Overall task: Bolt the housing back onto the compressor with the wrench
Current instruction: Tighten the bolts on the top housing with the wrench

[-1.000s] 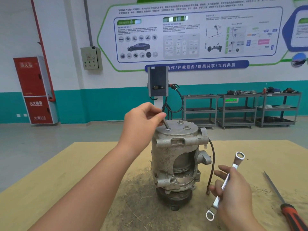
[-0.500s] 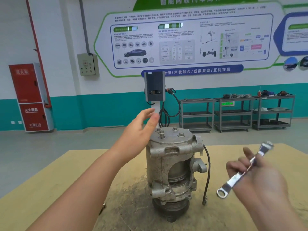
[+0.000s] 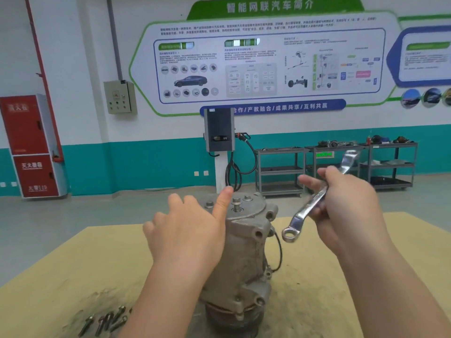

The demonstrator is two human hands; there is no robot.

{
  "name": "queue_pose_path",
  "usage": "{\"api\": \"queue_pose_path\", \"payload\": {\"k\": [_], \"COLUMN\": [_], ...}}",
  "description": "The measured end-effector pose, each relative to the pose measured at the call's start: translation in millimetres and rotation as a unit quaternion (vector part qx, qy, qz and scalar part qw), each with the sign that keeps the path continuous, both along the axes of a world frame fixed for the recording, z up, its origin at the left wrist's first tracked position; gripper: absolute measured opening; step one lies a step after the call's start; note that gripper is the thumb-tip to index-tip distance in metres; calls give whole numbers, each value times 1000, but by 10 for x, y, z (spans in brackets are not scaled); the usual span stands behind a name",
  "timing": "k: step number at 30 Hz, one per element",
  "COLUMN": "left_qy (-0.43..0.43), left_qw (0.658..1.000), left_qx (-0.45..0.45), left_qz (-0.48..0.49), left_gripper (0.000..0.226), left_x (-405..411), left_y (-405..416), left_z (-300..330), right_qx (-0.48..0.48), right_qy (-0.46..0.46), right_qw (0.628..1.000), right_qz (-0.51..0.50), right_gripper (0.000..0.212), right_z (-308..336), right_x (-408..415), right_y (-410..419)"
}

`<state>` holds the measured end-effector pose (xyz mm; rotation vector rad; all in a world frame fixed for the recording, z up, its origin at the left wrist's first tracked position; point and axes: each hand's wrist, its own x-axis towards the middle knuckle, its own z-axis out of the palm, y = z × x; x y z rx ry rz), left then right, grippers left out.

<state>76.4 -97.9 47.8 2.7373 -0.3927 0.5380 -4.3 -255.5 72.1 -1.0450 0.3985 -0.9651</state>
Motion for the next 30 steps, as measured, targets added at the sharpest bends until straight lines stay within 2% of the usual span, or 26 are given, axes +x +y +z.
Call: {"api": "queue_pose_path", "payload": {"k": [2, 5, 8, 12, 15, 18, 21, 24, 26, 28, 30], "left_qy": [-28, -40, 9, 129, 154, 147, 129, 114, 80, 50, 45], "left_qw": [999, 999, 992, 962, 947, 949, 957, 971, 981, 981, 968], "left_qx": [15, -25, -112, -192, -201, -176, -138, -106, -91, -104, -168], "left_qz": [16, -12, -57, -144, -197, -218, -220, -184, -153, -153, -181], "left_gripper": [98, 91, 88, 117, 128, 132, 123, 116, 105, 98, 95], "left_x": [-79, -29, 60, 167, 211, 254, 224, 177, 142, 161, 202], "left_y": [99, 298, 426, 442, 428, 447, 455, 437, 440, 488, 565], "left_z": [32, 104, 135, 75, 36, 24, 40, 15, 4, -33, -163], "right_qx": [39, 72, 43, -2, -33, -32, -5, -4, -16, -26, -49], "right_qy": [-32, -109, -156, -172, -165, -168, -186, -186, -181, -178, -169], "right_qw": [998, 987, 981, 981, 982, 982, 978, 976, 978, 979, 981], "right_qz": [34, 89, 103, 93, 83, 83, 100, 112, 103, 94, 82], "right_gripper": [13, 12, 8, 8, 7, 5, 7, 9, 9, 7, 3], "right_z": [-42, -77, -108, -156, -174, -192, -195, -205, -212, -211, -214], "right_x": [48, 78, 152, 230, 246, 236, 221, 237, 247, 253, 261], "right_y": [-51, -58, 6, 108, 148, 161, 179, 195, 188, 166, 137]}}
